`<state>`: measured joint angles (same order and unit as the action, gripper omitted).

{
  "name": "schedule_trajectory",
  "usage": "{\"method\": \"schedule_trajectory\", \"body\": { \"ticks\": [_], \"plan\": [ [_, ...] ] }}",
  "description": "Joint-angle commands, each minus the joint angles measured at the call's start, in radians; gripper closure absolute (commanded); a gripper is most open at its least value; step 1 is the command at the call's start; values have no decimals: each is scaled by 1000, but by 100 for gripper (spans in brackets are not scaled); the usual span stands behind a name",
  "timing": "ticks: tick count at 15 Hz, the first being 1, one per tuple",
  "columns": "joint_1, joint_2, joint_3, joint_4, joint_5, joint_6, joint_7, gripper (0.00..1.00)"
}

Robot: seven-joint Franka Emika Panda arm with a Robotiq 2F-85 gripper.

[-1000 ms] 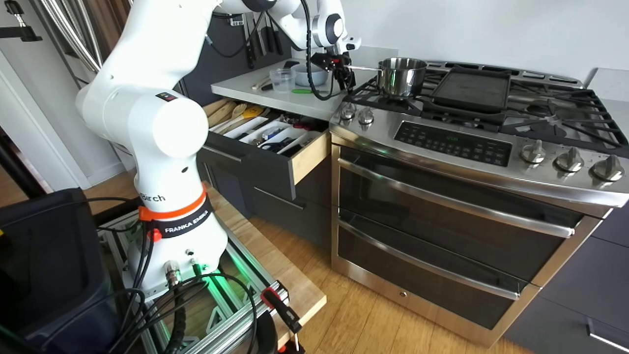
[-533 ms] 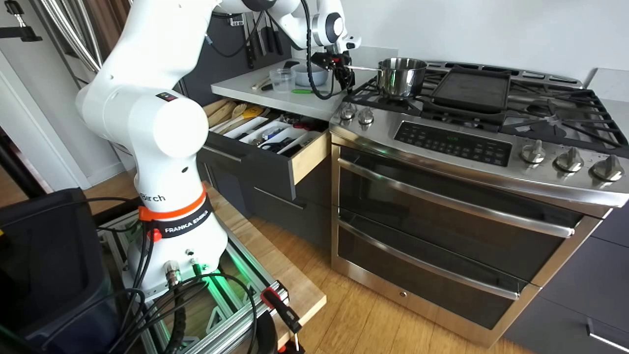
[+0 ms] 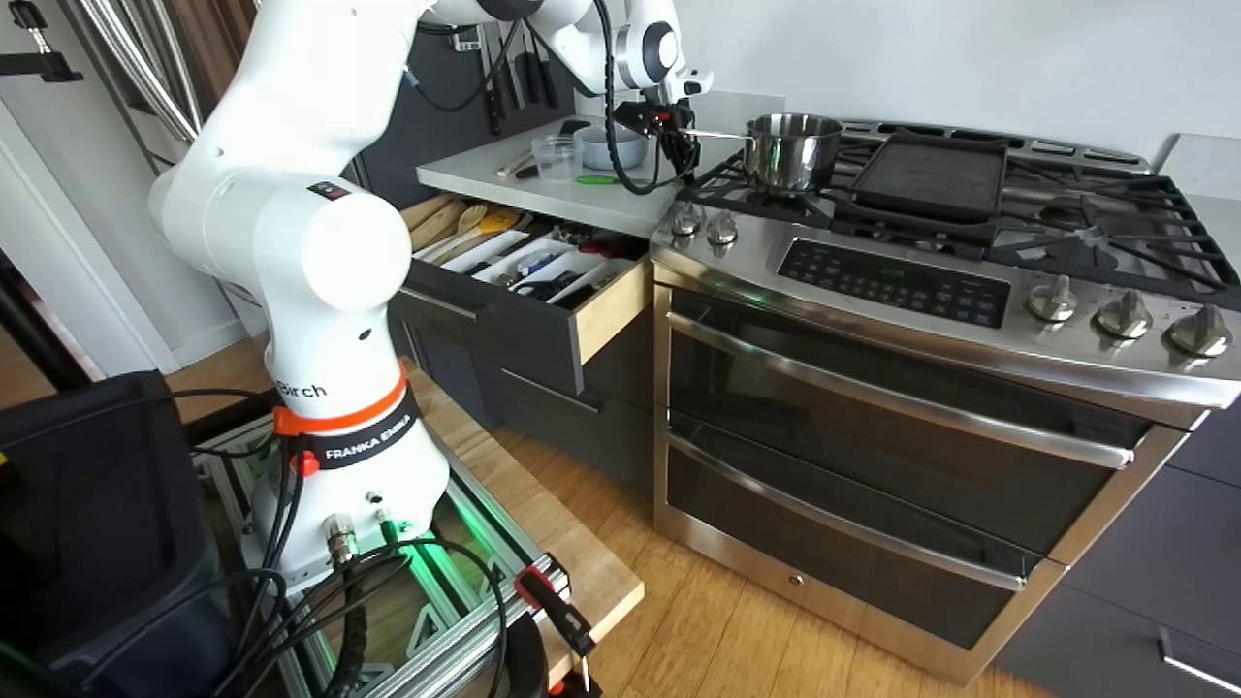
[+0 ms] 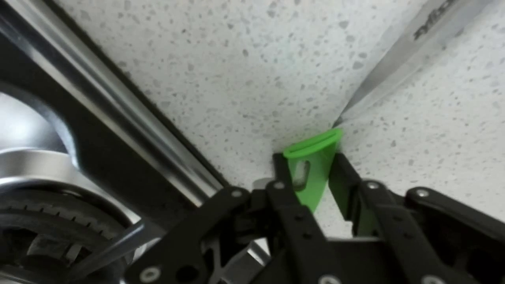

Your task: Push the green knife into its cover

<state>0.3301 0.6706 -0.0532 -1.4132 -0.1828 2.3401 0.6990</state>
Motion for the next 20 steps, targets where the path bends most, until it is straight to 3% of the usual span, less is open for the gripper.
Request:
{"method": "schedule_trajectory", "body": {
  "ticks": [1,9,20],
  "plan": [
    [20,10,-15,3,-13,-8,31,92],
    [97,-18,-76,-25,-121,-51,245,92],
    [118,-44,-61,-43,-195,-135,401,92]
  ]
}}
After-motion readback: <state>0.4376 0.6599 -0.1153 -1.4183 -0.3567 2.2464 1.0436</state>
